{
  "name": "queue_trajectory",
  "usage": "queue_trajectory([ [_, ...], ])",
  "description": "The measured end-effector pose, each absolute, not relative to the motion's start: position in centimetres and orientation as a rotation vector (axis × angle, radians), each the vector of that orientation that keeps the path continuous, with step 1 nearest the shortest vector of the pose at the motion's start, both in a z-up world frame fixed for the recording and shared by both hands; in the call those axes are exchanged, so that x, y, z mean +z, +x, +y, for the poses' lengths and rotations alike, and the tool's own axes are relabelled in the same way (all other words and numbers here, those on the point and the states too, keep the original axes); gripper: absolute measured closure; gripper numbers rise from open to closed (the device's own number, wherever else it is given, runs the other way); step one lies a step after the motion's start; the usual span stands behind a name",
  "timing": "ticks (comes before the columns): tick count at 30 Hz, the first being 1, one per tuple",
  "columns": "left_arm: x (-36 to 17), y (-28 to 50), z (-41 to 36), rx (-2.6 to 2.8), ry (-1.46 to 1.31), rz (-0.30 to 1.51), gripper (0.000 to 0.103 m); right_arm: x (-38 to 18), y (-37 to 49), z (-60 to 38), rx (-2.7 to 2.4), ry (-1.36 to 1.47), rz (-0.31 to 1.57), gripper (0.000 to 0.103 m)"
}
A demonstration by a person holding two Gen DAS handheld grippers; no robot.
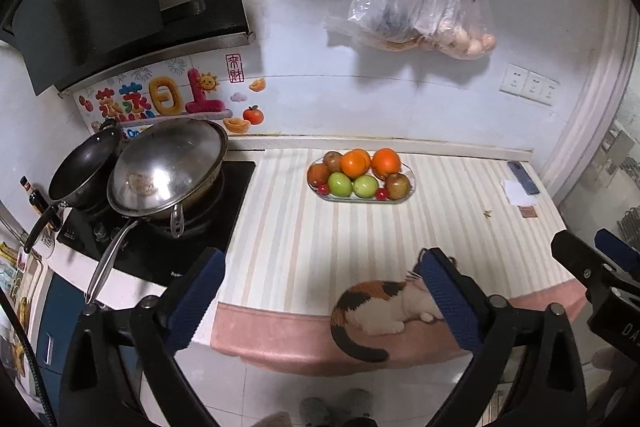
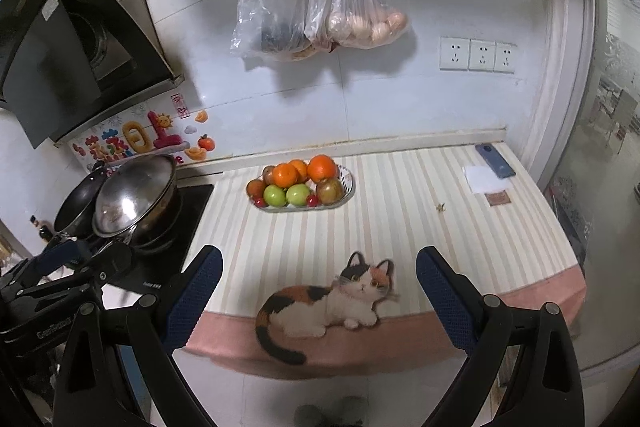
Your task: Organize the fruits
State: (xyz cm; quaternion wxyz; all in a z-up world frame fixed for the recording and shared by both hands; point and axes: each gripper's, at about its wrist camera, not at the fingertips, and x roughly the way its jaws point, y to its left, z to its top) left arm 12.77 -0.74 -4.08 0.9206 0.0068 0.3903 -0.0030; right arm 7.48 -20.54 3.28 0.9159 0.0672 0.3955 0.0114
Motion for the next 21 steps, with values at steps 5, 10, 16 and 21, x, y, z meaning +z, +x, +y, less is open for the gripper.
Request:
queue_trajectory([
  [5, -5.5, 15.8, -0.7, 0.021, 0.031, 0.819, 0.001, 1.8, 11.5, -19.8, 0.032, 0.115, 0.818, 0.004],
  [10, -6.8, 18.5, -0.4, 0.031, 0.026, 0.859, 0.001, -0.5, 15.3, -18.8, 0.032, 0.088, 0.849, 0.004],
  [16, -8.1, 20.6, -0.2, 0.051, 0.032, 0.884, 0.001, -2.7, 18.4, -18.0, 0.029, 0.082, 0.892, 0.004],
  [21, -8.9, 22.2, 0.1, 0.063, 0.03, 0.899, 0.001, -3.9, 20.0, -17.4, 0.027, 0.073, 0.914, 0.004],
])
